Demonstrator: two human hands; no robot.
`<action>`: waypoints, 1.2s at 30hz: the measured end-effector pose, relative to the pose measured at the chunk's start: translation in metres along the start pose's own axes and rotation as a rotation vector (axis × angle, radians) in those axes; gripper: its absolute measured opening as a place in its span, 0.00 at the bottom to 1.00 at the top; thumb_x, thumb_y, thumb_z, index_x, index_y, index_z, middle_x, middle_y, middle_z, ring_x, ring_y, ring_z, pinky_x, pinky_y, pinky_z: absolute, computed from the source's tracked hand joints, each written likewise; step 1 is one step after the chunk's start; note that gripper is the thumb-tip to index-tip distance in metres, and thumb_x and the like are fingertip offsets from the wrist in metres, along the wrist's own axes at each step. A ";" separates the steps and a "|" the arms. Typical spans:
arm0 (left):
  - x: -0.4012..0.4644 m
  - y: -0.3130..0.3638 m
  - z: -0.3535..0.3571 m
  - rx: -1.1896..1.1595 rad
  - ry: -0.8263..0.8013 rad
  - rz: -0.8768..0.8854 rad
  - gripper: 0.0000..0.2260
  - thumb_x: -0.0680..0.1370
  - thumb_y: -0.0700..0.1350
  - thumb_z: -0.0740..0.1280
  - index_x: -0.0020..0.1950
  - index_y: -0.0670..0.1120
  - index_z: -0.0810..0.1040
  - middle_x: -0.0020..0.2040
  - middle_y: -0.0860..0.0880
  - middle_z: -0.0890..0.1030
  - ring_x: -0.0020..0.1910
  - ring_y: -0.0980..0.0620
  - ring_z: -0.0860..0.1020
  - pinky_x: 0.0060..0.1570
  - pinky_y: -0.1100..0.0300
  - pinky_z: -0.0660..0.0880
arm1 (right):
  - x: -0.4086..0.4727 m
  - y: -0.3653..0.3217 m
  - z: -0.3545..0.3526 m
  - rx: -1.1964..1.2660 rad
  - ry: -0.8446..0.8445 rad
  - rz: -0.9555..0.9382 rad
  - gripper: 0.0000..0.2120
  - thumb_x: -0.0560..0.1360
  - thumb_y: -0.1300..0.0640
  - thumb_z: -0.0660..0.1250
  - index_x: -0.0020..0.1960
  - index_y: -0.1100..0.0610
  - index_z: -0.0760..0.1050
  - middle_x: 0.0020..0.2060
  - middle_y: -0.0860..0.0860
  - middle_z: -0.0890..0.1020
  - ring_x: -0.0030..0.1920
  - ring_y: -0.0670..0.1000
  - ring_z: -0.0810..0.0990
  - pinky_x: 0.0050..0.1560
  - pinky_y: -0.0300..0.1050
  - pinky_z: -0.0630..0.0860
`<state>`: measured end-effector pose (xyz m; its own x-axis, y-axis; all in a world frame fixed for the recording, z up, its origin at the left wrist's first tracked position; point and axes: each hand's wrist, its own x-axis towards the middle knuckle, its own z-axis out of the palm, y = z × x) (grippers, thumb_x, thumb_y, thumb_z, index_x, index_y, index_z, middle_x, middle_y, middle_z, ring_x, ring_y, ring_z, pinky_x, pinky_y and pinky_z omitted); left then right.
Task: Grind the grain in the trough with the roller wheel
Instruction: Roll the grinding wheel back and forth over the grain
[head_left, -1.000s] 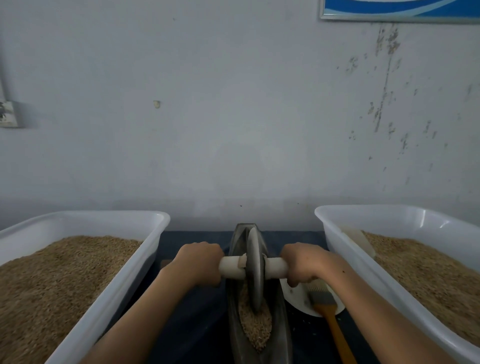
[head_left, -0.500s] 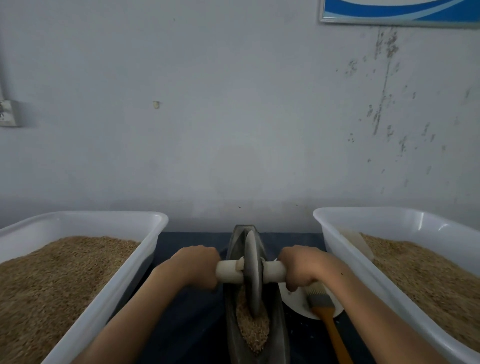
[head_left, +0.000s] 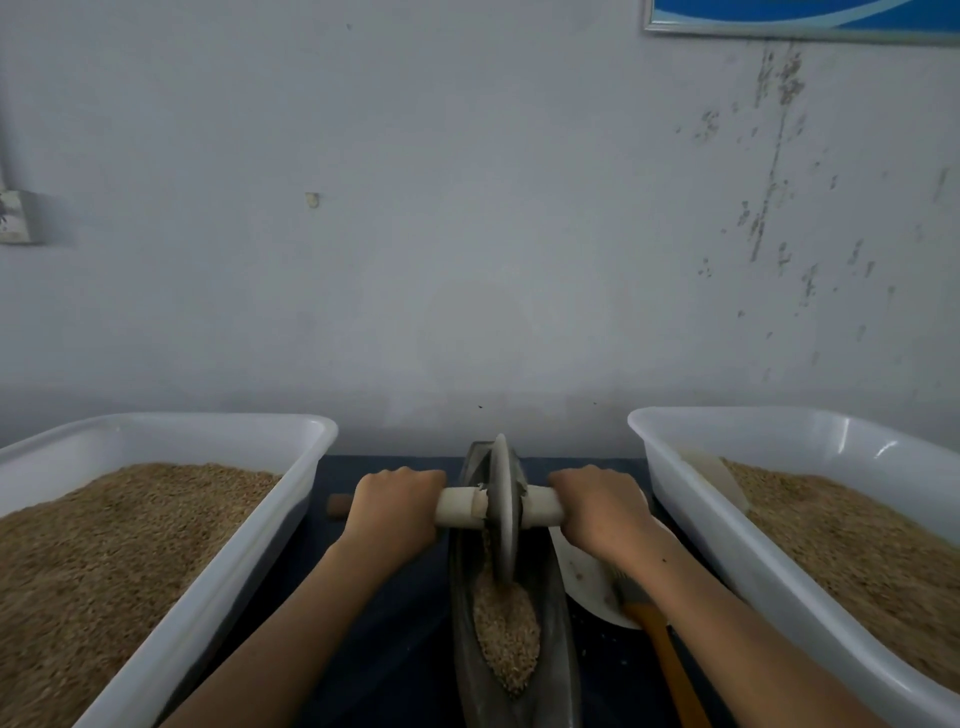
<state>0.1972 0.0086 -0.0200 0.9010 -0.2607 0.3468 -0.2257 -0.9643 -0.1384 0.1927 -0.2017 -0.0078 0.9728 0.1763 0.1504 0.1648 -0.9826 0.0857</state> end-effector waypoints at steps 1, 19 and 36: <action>0.000 -0.002 -0.001 0.007 -0.044 0.014 0.12 0.75 0.51 0.65 0.58 0.52 0.73 0.52 0.51 0.79 0.50 0.51 0.77 0.44 0.59 0.67 | -0.001 0.000 -0.003 -0.015 -0.030 -0.012 0.11 0.75 0.60 0.65 0.56 0.53 0.74 0.49 0.52 0.80 0.48 0.54 0.79 0.49 0.49 0.75; 0.001 0.000 0.001 0.062 0.036 -0.021 0.11 0.75 0.51 0.64 0.56 0.52 0.72 0.51 0.51 0.79 0.50 0.49 0.78 0.41 0.58 0.65 | -0.003 -0.003 -0.006 -0.004 -0.058 0.039 0.12 0.74 0.60 0.65 0.58 0.54 0.74 0.50 0.54 0.80 0.49 0.55 0.79 0.51 0.52 0.76; 0.001 -0.005 -0.015 -0.048 -0.444 -0.026 0.18 0.70 0.51 0.71 0.58 0.49 0.75 0.49 0.50 0.80 0.48 0.50 0.79 0.44 0.57 0.72 | -0.005 0.002 -0.016 0.067 -0.402 -0.018 0.14 0.72 0.58 0.70 0.57 0.59 0.75 0.41 0.52 0.77 0.38 0.49 0.77 0.32 0.38 0.70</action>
<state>0.1934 0.0122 -0.0053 0.9761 -0.2008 -0.0834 -0.2079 -0.9742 -0.0883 0.1856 -0.2035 0.0074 0.9537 0.1693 -0.2487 0.1794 -0.9836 0.0181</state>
